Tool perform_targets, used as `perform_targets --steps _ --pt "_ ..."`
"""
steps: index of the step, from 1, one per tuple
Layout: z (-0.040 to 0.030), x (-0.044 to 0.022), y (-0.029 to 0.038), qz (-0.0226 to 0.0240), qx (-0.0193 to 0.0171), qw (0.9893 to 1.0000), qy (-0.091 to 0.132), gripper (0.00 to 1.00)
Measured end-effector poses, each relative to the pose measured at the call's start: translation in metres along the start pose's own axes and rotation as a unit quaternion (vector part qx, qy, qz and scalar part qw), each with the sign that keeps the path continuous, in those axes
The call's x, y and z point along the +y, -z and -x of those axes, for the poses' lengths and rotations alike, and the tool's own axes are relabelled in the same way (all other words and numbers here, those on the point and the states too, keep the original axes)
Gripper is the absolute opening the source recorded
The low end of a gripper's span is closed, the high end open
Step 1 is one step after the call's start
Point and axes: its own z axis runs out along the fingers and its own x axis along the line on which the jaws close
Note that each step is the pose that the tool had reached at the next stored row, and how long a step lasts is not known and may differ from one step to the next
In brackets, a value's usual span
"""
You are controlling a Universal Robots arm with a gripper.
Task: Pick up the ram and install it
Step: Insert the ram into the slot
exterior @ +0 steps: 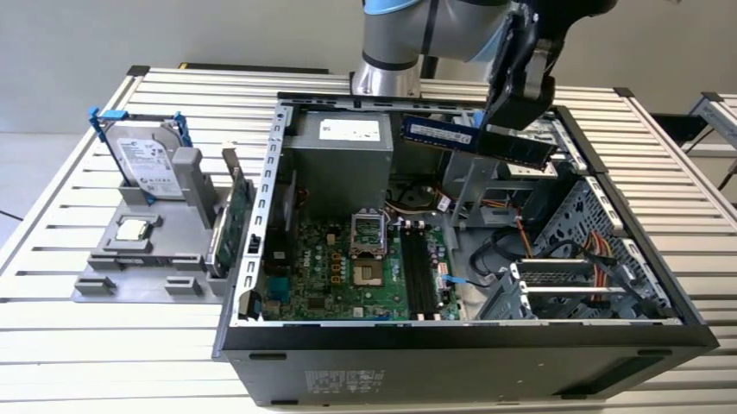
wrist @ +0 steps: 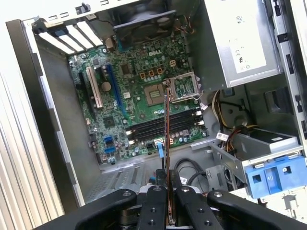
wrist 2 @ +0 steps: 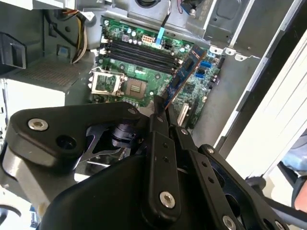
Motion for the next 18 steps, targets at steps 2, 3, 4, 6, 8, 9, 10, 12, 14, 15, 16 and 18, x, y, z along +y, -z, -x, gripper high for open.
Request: perform_targets --steps 2,3,4,6,8,9,10,12,14,15,16,18 --pt "0.0 -0.0001 -0.0007 -0.0001 -0.0001 1.0 -0.009 0.0" --pt "0.0001 -0.0002 -0.001 -0.0001 -0.0001 0.9999 -0.013 0.0" --pt "0.0001 -0.0002 -0.0013 -0.0001 -0.0002 0.9999 -0.017 0.0" --pt "0.0001 -0.0003 -0.002 -0.0002 -0.0002 0.9997 -0.026 0.0" --pt "0.0001 -0.0004 -0.0026 -0.0002 -0.0003 0.9994 -0.035 0.0" --pt "0.0001 -0.0004 -0.0028 -0.0002 -0.0003 0.9992 -0.039 0.0" --pt "0.0001 -0.0005 -0.0031 -0.0003 -0.0004 0.999 -0.044 0.0" --pt "0.0001 -0.0005 -0.0035 -0.0003 -0.0004 0.9986 -0.053 0.0" --pt "0.0001 -0.0006 -0.0039 -0.0004 -0.0006 0.9981 -0.062 0.0" --pt "0.0001 -0.0006 -0.0041 -0.0004 -0.0007 0.9978 -0.067 0.0" --pt "0.0001 -0.0006 -0.0042 -0.0004 -0.0006 0.9975 -0.071 0.0" --pt "0.0001 -0.0006 -0.0045 -0.0005 -0.0007 0.9967 -0.081 0.0"
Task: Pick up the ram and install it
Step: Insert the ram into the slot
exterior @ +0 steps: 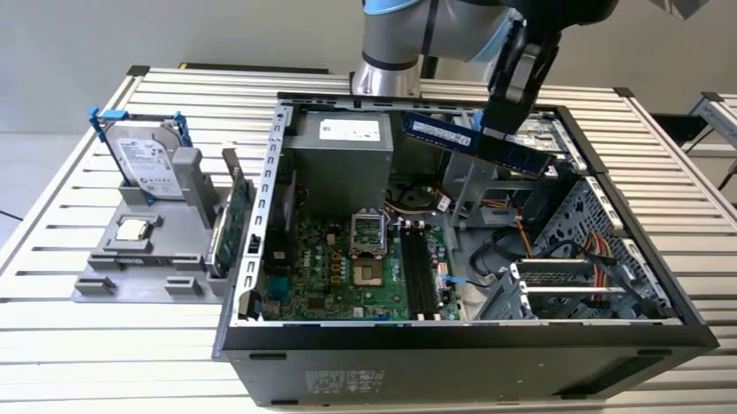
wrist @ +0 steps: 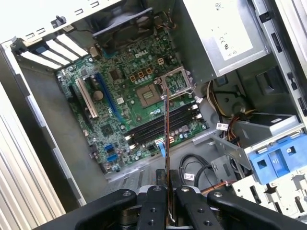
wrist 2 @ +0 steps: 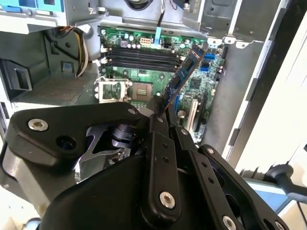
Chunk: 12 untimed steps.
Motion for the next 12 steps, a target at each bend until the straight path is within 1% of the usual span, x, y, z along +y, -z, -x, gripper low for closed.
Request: perform_targets --steps 3,6,9,12 --pt "0.0 0.0 -0.0002 -0.0001 -0.0001 0.9999 -0.015 0.0" --pt "0.0 0.0 -0.0004 -0.0002 -0.0003 0.9995 -0.03 0.0" --pt "0.0 -0.0001 -0.0005 -0.0002 -0.0004 0.999 -0.045 0.0" --pt "0.0 -0.0001 -0.0006 -0.0004 -0.0006 0.9982 -0.061 0.0"
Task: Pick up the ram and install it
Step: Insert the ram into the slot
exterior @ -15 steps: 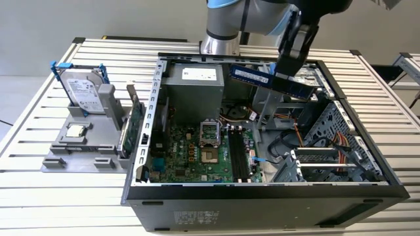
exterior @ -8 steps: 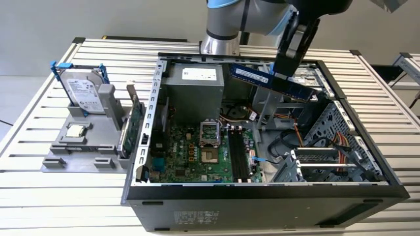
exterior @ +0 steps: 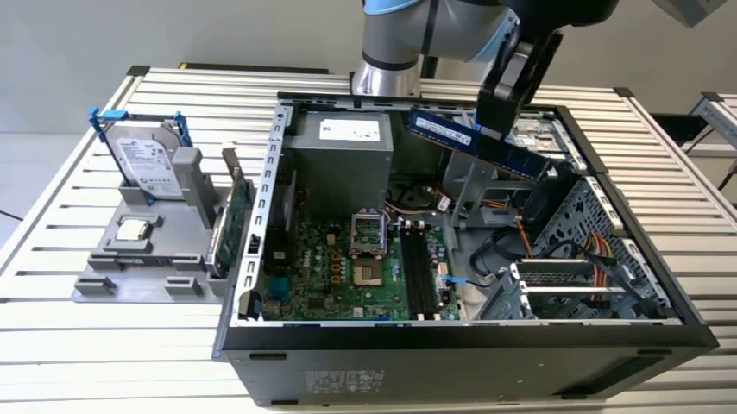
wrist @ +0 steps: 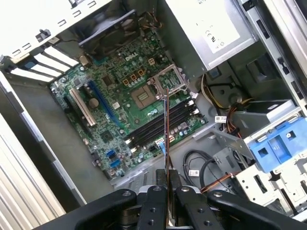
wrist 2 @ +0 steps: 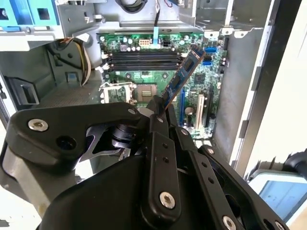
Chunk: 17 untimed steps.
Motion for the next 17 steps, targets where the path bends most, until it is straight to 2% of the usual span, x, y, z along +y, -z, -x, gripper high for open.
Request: perform_targets --steps 8,12,17 --pt "0.0 0.0 -0.0003 -0.0002 -0.0004 0.9991 -0.042 0.0" --pt "0.0 -0.0001 -0.0006 -0.0004 -0.0006 0.998 -0.063 0.0" --pt "0.0 0.0 -0.0009 -0.0005 -0.0008 0.9962 -0.088 0.0"
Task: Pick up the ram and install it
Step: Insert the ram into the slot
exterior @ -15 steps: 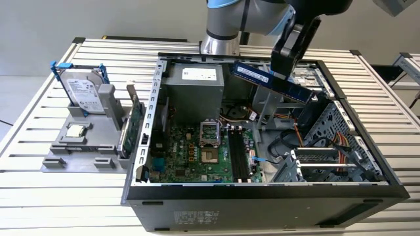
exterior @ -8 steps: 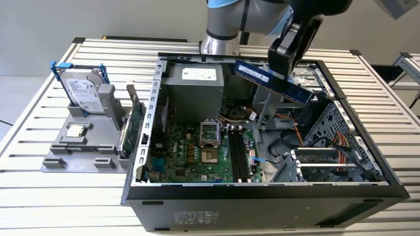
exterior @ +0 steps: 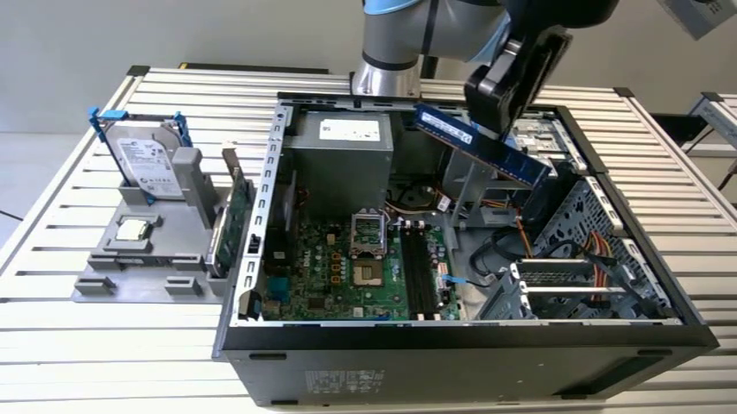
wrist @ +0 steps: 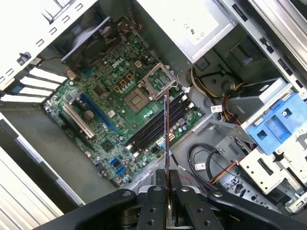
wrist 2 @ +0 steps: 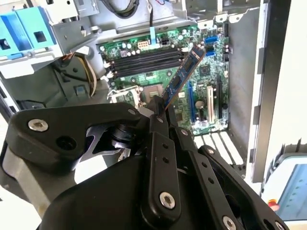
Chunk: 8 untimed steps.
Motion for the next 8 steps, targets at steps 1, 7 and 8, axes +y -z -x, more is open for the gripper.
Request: perform_targets --steps 1,7,8 --pt "0.0 0.0 -0.0001 0.0 -0.0001 1.0 -0.005 0.0" --pt "0.0 0.0 -0.0003 -0.0002 -0.0003 0.9994 -0.035 0.0" --pt "0.0 0.0 -0.0004 -0.0002 -0.0004 0.9992 -0.04 0.0"
